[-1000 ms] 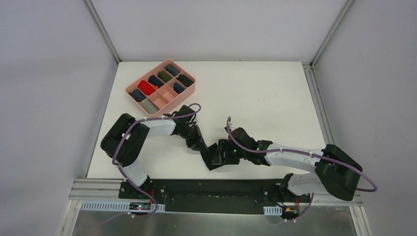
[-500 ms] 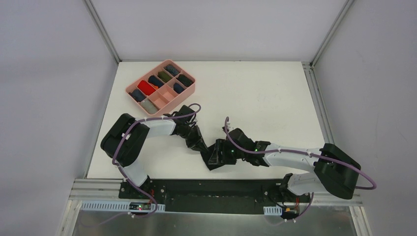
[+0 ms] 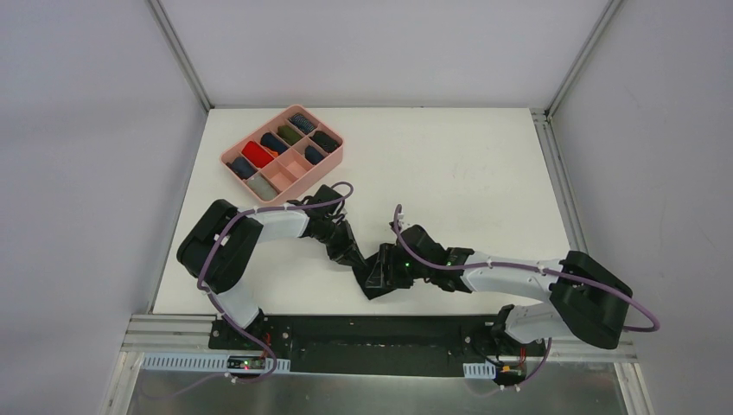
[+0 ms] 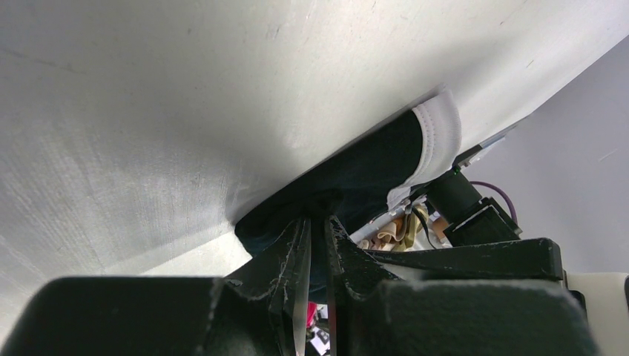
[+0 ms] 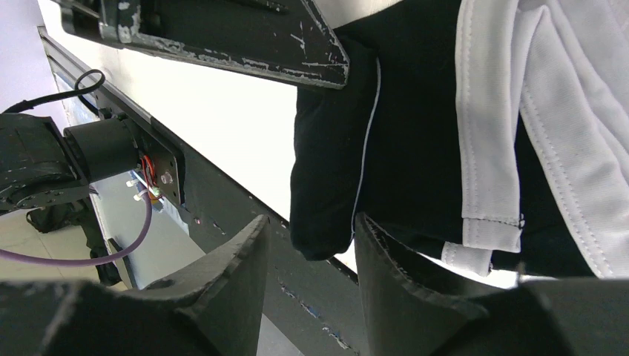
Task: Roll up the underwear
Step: Roll the underwear to the center of the board.
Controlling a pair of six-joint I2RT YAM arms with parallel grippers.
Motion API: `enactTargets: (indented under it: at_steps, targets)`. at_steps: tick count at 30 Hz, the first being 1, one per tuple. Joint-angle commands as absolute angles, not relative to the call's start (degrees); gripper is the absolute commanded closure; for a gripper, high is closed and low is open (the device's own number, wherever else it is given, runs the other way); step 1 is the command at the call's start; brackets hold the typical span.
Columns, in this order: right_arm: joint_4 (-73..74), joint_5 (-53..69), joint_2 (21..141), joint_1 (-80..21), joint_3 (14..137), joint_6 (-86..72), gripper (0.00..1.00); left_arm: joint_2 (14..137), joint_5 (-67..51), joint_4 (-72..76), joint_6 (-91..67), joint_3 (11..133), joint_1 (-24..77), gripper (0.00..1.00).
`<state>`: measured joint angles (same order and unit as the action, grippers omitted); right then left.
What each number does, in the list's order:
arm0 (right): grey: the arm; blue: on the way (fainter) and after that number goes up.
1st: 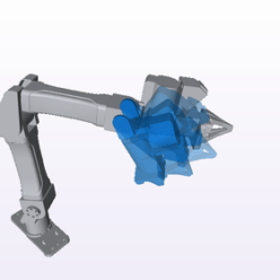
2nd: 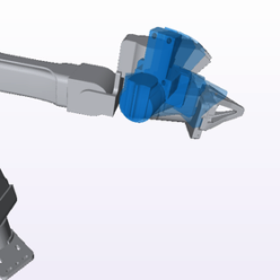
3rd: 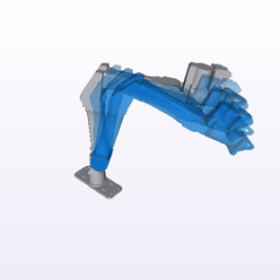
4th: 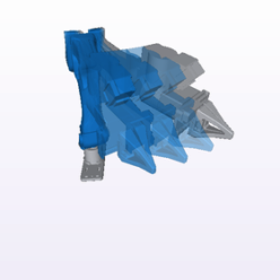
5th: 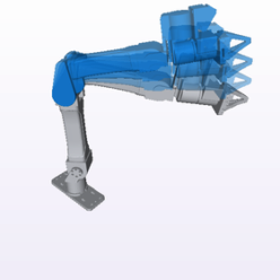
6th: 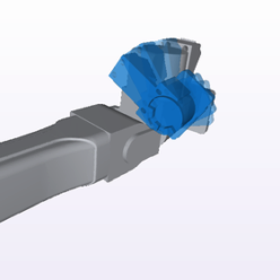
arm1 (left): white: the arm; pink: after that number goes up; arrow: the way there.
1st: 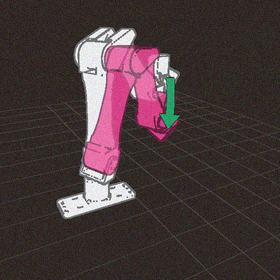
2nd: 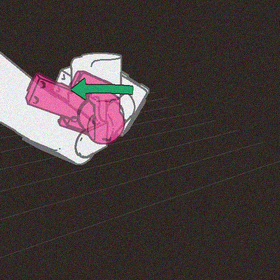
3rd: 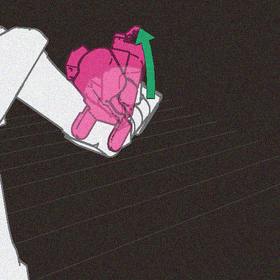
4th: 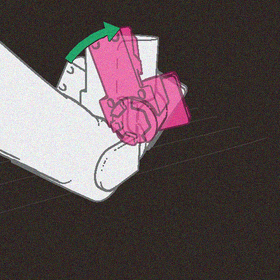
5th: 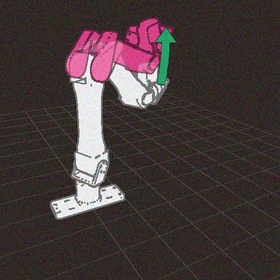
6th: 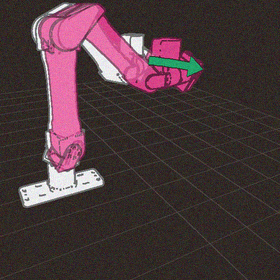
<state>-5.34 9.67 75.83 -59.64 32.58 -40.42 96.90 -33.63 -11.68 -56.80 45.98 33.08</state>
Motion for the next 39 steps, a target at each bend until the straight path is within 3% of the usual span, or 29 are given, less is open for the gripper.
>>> enactTargets:
  at_steps: [1, 7, 12, 13, 20, 30, 35, 38, 39]
  targets:
    - [-8.09, 9.57, 77.58, -60.16, 34.92, -41.57, 0.53, 97.61, -29.12, -16.86, -54.32, 44.45, 33.84, 0.86]
    - [-8.77, 8.97, 79.41, -59.91, 34.60, -43.86, 0.71, 97.01, -29.03, -16.87, -54.48, 44.21, 33.84, 0.86]
    - [-12.62, 10.38, 79.37, -59.79, 32.14, -46.71, 0.99, 95.24, -29.23, -16.87, -54.90, 44.02, 33.84, 0.86]
    - [-13.33, 10.62, 79.37, -59.64, 31.48, -47.39, 1.00, 94.75, -29.35, -16.87, -55.05, 44.03, 33.84, 0.86]
    - [-20.88, 16.26, 81.62, -55.85, 25.49, -50.62, 1.00, 88.59, -29.75, -16.85, -56.63, 43.96, 33.16, 0.84]
    - [-26.93, 21.89, 92.07, -54.93, 24.63, -50.65, 1.00, 81.07, -31.41, -16.88, -58.55, 42.03, 33.05, 0.69]
    - [-24.67, 21.54, 92.88, -54.56, 25.37, -48.69, 1.00, 81.32, -30.91, -16.83, -58.38, 40.58, 33.05, 0.79]
    - [-20.12, 21.16, 92.61, -54.52, 26.88, -45.36, 1.00, 83.49, -30.54, -16.20, -57.48, 40.43, 33.16, 0.91]
    - [-19.12, 20.96, 92.25, -54.57, 27.17, -44.03, 1.00, 84.50, -30.38, -15.89, -57.19, 40.43, 33.14, 1.00]
